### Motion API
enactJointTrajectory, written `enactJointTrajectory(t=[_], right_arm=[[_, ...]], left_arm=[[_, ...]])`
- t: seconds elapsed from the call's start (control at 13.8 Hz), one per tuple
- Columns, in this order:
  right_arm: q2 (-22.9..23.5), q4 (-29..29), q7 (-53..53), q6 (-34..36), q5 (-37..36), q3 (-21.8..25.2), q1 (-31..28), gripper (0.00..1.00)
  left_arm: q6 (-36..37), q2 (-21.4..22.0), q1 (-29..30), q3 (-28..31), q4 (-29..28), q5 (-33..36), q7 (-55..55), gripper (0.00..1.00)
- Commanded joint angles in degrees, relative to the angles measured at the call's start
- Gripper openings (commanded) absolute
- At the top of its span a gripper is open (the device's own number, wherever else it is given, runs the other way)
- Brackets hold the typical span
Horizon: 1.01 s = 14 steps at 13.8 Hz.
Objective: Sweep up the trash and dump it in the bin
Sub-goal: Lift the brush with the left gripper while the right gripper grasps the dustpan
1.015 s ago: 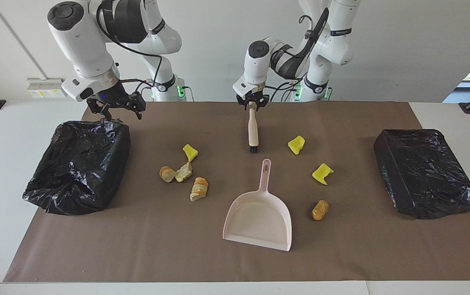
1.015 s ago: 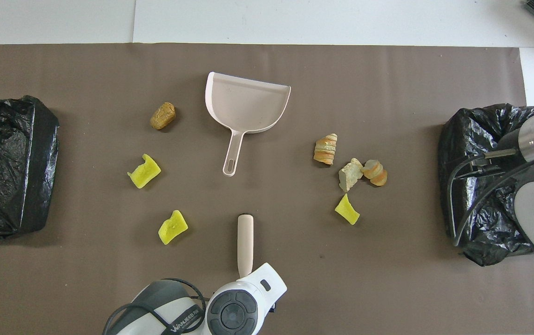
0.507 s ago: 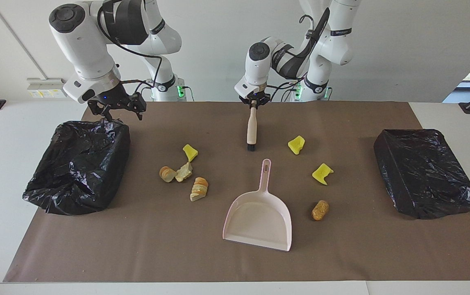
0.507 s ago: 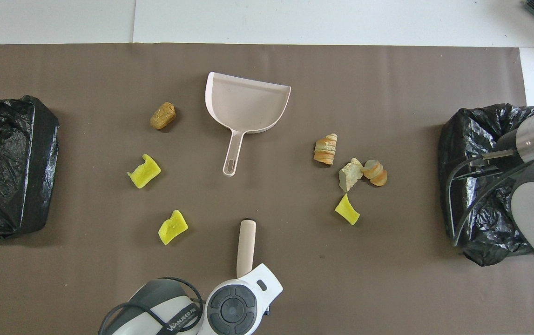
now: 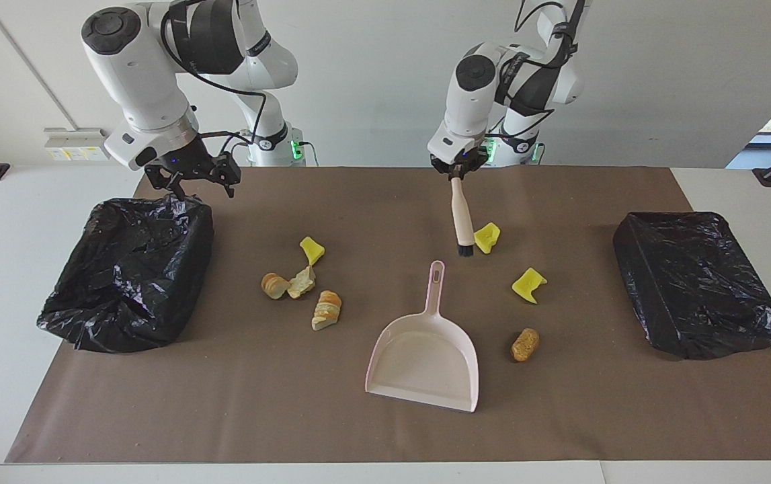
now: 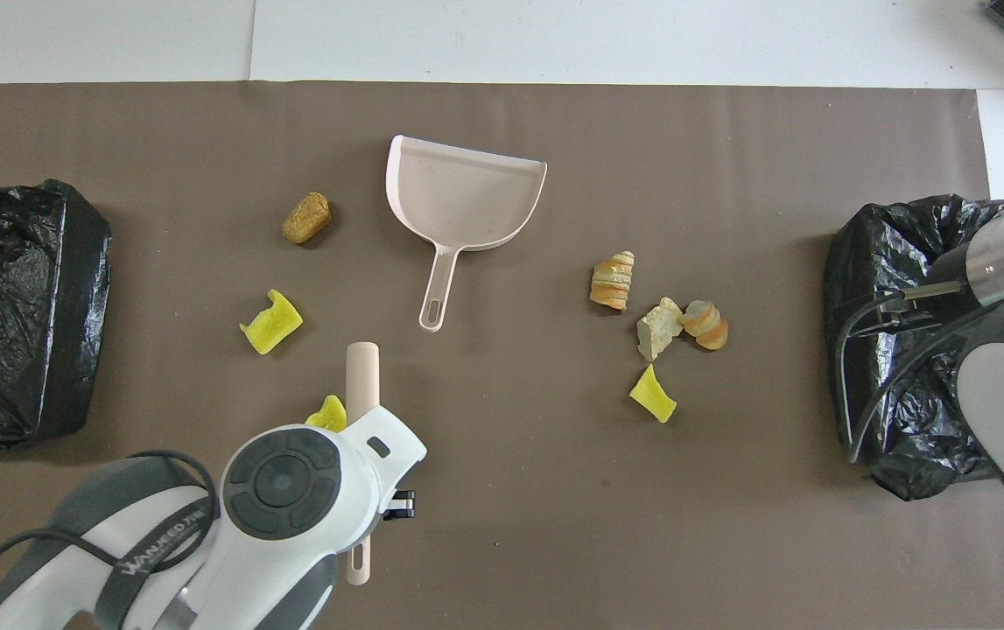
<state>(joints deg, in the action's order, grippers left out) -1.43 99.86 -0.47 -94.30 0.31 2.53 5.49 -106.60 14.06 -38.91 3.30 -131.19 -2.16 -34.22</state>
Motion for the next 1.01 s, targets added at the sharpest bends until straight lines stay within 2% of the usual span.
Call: enactJointTrajectory(t=[0.0,0.29,0.36,0.58,0.8,0.94], right_arm=[[1.9,0.7,8.0,-5.2,2.7,-0.2,3.5,1.0],[8.9,0.2,21.3,-17.3,7.1,-0.2,11.5,1.0],[11.5,-1.2,25.8,-19.9,7.9,-0.2,13.8,1.0],[20.6,-3.7,32.4,-32.0,11.5,-1.4,17.5,1.0],[29.7,-9.0,36.6,-36.3,11.1,-2.7,22.0,1.0],[33.3,-11.3,43.4,-40.3,10.7,-2.8,24.5,1.0]], left_arm=[[0.5,-0.3,9.9,-0.7,1.1,2.9,8.0,0.0],[-3.9,-4.1,23.4,-0.7,3.8,5.0,22.7,0.0],[-4.4,-6.7,26.5,-0.7,6.1,5.1,25.8,0.0],[-4.6,-17.5,29.4,-0.7,17.2,9.6,29.0,0.0],[-4.8,-26.3,32.0,-0.8,28.0,9.6,32.7,0.0],[-5.8,-30.3,32.3,-0.7,33.5,10.0,39.2,0.0]])
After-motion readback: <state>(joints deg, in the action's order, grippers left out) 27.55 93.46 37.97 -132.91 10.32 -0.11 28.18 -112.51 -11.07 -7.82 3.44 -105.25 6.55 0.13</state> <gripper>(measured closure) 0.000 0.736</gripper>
